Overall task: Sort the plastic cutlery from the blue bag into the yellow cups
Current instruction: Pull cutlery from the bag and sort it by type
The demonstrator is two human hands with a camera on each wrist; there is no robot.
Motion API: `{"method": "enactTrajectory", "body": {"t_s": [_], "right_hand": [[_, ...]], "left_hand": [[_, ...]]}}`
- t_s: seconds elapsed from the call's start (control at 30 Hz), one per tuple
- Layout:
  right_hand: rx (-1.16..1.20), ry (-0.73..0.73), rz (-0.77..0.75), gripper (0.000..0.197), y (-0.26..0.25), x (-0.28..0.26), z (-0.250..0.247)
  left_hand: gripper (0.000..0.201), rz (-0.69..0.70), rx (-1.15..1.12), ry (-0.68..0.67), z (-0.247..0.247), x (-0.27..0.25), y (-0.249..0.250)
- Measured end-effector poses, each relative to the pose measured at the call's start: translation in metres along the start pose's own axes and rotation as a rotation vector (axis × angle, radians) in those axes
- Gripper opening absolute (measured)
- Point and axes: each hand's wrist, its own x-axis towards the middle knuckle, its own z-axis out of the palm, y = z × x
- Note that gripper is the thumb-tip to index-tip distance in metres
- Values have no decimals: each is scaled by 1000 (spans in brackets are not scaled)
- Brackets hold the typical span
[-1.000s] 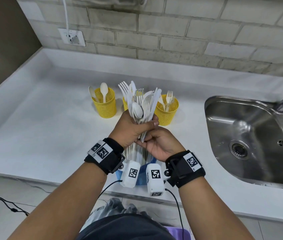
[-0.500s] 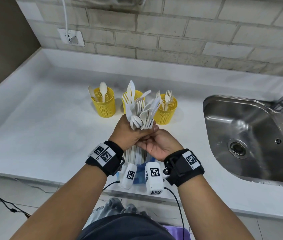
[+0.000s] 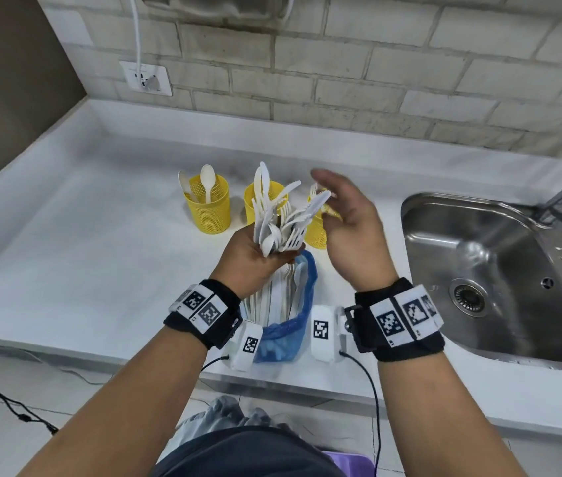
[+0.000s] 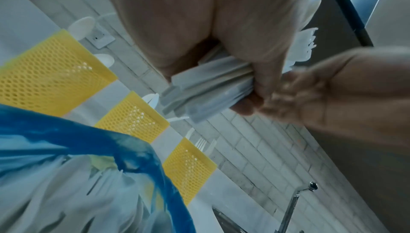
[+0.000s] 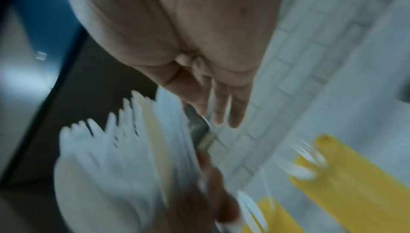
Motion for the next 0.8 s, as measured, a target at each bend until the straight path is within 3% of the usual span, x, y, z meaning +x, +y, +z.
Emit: {"method": "enactTrajectory", "body": {"t_s": [0.13, 0.2, 0.3, 0.4, 0.47, 0.6, 0.63, 0.7, 0.8], "right_hand": [[-325, -124, -414, 41, -55, -13, 1], [-583, -96, -489, 41, -61, -18, 11], [-702, 4, -555, 26, -59, -17, 16], [-797, -13, -547, 22, -58, -21, 23], [-897, -39, -558, 23, -65, -25, 33], [-1128, -330, -324, 40, -82, -27, 42], [-1120, -354, -316, 42, -81, -27, 41], [-917, -256, -392, 42, -76, -30, 34], [-563, 60, -530, 32, -58, -32, 14]], "left_hand": [[29, 75, 87, -14, 2, -4, 7], [32, 116, 143, -8, 2, -2, 9], [24, 160, 151, 22, 1, -3, 12], [32, 171, 169, 35, -2, -5, 13], [18, 179, 220, 46, -4, -4, 12], [15, 133, 302, 1, -6, -3, 13], [10, 110, 273, 0, -5, -4, 13], [6, 129, 144, 29, -6, -6, 15], [35, 121, -22, 66, -12, -9, 20]]}}
